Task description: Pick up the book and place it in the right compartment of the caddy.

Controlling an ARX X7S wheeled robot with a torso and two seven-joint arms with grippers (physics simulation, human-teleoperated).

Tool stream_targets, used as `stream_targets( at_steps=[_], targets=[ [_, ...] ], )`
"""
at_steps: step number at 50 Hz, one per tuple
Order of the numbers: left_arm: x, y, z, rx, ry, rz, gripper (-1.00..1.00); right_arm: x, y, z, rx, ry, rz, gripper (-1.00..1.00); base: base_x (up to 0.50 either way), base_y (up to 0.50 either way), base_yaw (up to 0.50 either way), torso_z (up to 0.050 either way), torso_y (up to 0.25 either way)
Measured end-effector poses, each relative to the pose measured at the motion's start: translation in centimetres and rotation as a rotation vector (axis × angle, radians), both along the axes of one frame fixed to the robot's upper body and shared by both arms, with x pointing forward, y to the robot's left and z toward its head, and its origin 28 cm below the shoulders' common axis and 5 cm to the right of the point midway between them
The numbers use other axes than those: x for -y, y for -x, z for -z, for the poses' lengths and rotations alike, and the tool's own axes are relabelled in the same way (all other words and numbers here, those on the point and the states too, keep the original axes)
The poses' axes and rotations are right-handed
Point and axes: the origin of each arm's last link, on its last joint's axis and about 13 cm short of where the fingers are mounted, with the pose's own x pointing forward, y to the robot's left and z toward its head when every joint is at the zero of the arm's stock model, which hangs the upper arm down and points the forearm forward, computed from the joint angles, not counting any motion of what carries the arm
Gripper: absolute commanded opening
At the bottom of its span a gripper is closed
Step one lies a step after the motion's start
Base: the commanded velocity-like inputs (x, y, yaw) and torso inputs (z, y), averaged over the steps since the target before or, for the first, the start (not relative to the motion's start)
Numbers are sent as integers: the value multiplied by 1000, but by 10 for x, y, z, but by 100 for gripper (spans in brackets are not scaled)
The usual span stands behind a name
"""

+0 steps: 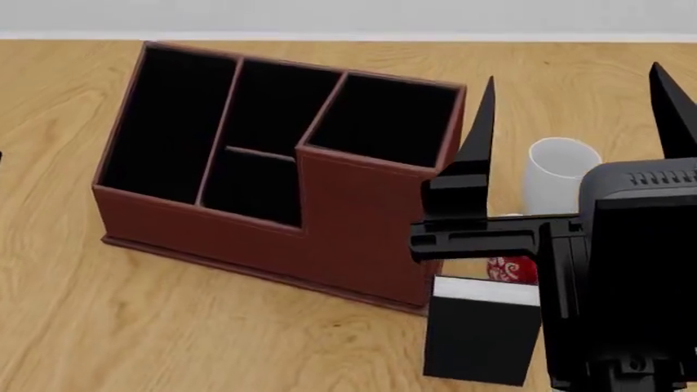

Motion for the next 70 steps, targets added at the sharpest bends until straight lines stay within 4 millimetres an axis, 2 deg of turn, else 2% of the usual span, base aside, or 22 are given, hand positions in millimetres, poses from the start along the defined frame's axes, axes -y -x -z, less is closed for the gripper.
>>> stream_targets(
  at_steps=[41,60,70],
  targets=[
    [0,0,0,5,3,-3,100,1,-1,1,-3,-7,9,100,208,-1,0,0,0],
    [-1,0,0,7,5,-3,100,1,-1,2,-7,-8,11,100,207,-123,0,0,1],
    [-1,0,-2,11,4,-3,100,1,-2,0,-11,-8,-1,100,-2,0,0,0,0]
  ],
)
